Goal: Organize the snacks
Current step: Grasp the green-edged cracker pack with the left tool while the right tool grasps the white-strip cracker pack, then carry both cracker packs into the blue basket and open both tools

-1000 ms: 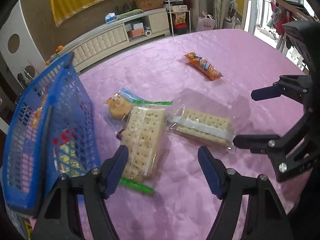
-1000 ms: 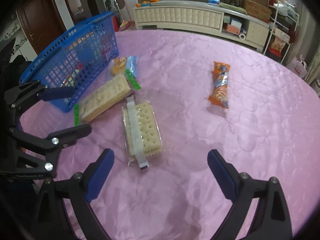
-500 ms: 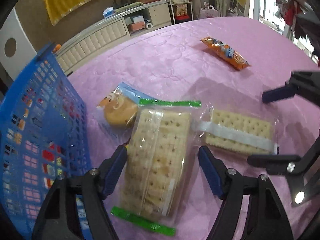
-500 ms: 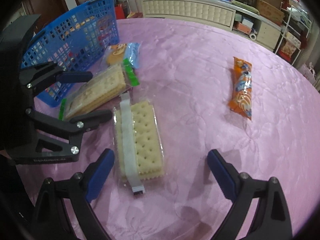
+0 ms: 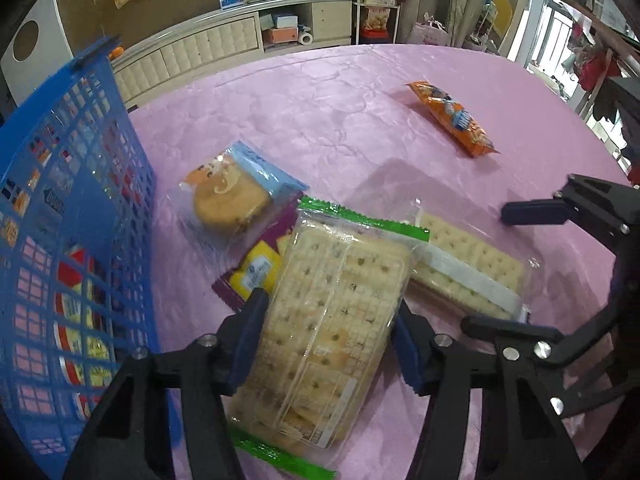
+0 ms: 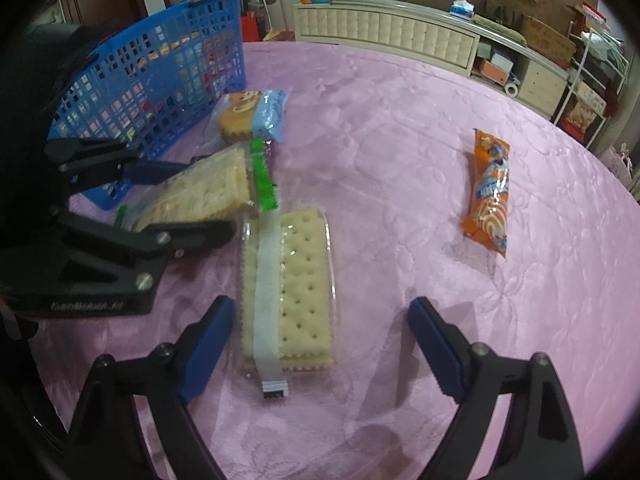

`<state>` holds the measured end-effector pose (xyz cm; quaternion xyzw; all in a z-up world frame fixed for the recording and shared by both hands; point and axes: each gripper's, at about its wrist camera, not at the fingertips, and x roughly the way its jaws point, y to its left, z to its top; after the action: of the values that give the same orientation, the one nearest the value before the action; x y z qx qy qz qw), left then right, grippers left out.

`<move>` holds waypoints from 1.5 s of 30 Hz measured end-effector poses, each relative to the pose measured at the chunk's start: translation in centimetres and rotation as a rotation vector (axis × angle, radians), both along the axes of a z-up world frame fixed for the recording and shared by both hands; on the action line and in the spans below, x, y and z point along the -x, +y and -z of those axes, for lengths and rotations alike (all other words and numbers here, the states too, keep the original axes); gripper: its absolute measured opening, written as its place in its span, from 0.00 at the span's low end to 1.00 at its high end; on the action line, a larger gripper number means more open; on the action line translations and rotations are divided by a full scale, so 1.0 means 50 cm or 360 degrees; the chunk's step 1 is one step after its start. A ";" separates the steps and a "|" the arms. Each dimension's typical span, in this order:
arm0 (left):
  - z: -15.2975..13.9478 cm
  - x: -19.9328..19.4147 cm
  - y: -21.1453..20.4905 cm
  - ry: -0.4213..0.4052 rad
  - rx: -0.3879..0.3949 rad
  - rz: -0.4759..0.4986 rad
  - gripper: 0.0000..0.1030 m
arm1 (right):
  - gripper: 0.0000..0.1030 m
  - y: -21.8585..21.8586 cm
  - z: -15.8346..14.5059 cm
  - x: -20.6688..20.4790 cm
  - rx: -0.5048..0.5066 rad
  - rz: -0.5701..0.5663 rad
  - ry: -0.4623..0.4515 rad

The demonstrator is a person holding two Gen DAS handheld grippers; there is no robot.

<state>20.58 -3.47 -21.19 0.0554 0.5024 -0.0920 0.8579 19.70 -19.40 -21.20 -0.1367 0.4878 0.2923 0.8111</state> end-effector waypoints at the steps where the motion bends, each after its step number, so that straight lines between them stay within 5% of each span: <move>1: -0.002 0.007 -0.001 -0.0001 0.0003 -0.0001 0.55 | 0.89 0.001 0.000 -0.001 0.0001 0.0000 0.0000; 5: -0.010 0.037 -0.007 -0.0005 0.0013 -0.0018 0.55 | 0.85 0.005 -0.002 -0.001 -0.0003 0.0002 0.0007; 8: -0.013 0.052 -0.011 -0.0008 0.0018 -0.0038 0.55 | 0.50 0.009 -0.011 0.001 0.0010 0.0010 -0.0020; 9: -0.014 0.061 -0.011 -0.0009 0.0024 -0.0049 0.55 | 0.47 0.009 -0.013 0.002 0.0005 0.0016 -0.0014; 20: -0.087 0.127 -0.029 -0.0099 0.0108 -0.0116 0.55 | 0.47 -0.025 -0.079 0.055 -0.0016 0.0107 -0.0048; 32: -0.260 0.220 0.015 -0.0345 0.0194 -0.0201 0.55 | 0.47 -0.020 -0.236 0.130 -0.0138 0.0156 -0.0195; 45: -0.396 0.267 0.149 -0.0557 0.0139 -0.0268 0.55 | 0.47 0.130 -0.388 0.146 -0.0179 0.0031 -0.0393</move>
<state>7.22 3.98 -1.37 -0.0090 0.3439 -0.0307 0.9385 12.40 -12.92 -1.78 -0.1213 0.3683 0.2921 0.8743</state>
